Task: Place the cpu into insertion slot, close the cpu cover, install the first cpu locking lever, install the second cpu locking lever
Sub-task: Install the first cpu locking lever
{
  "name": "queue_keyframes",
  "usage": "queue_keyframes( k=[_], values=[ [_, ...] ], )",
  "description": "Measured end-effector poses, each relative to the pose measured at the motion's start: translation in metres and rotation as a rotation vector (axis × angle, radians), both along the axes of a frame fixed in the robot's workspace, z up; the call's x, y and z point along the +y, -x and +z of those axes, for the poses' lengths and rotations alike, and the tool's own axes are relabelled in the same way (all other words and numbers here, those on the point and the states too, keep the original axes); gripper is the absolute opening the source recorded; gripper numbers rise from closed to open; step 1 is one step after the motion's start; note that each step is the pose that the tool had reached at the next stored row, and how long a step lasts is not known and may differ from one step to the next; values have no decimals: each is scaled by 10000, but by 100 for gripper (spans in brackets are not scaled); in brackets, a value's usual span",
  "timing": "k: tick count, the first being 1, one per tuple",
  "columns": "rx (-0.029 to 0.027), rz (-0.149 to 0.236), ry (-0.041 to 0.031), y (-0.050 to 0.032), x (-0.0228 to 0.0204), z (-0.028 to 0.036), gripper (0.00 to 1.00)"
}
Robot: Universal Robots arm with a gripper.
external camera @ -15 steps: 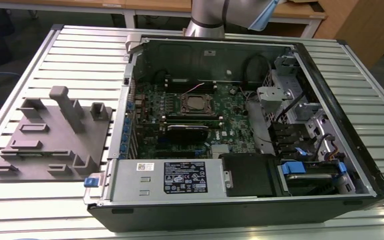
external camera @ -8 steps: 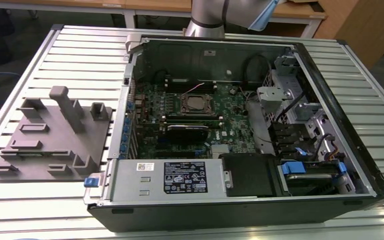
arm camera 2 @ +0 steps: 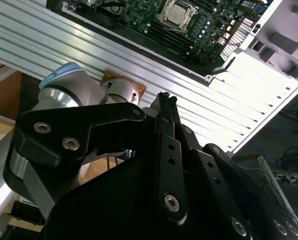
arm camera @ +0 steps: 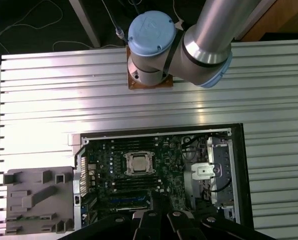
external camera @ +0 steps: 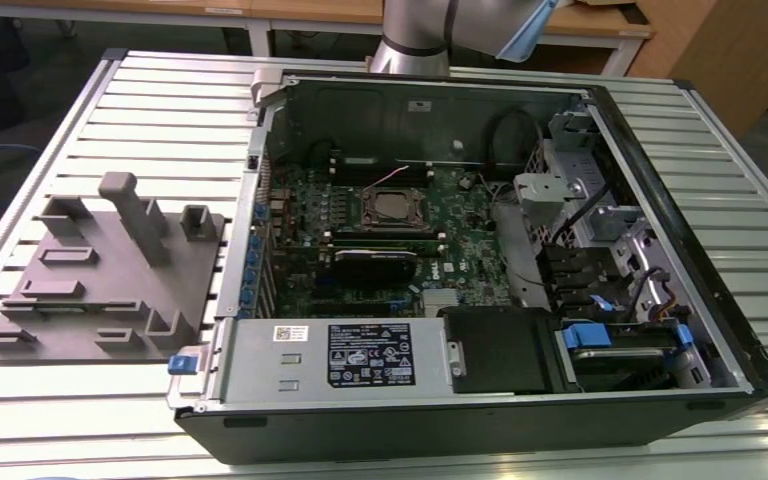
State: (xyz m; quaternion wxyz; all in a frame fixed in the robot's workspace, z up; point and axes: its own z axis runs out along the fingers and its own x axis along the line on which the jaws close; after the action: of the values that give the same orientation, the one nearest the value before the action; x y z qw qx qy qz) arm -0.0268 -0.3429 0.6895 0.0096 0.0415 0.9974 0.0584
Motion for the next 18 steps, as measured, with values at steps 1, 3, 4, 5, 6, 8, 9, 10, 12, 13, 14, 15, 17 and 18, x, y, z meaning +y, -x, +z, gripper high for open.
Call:
queue_keyframes(
  k=[1,3,4,5,6,8,9,10,12,13,14,15,17,18],
  values=[
    [-4,-1,3,2,0,-11,10],
    [-14,0,1,7,-1,-48,10],
    [-17,0,-1,9,-1,-66,10],
    [-18,0,0,12,-1,-84,10],
    [-18,0,0,16,-1,-102,10],
    [-17,0,0,25,-1,-138,10],
    [-18,0,0,30,-1,-158,10],
    [-18,1,0,34,-1,-176,10],
    [-17,0,1,40,0,-211,10],
    [-18,0,-1,43,-1,-230,10],
    [-17,0,0,46,-1,-248,10],
    [-17,1,0,47,-1,-267,10],
    [-17,1,0,50,-1,-303,10],
    [-18,1,-1,50,-1,-321,10]
  ],
)
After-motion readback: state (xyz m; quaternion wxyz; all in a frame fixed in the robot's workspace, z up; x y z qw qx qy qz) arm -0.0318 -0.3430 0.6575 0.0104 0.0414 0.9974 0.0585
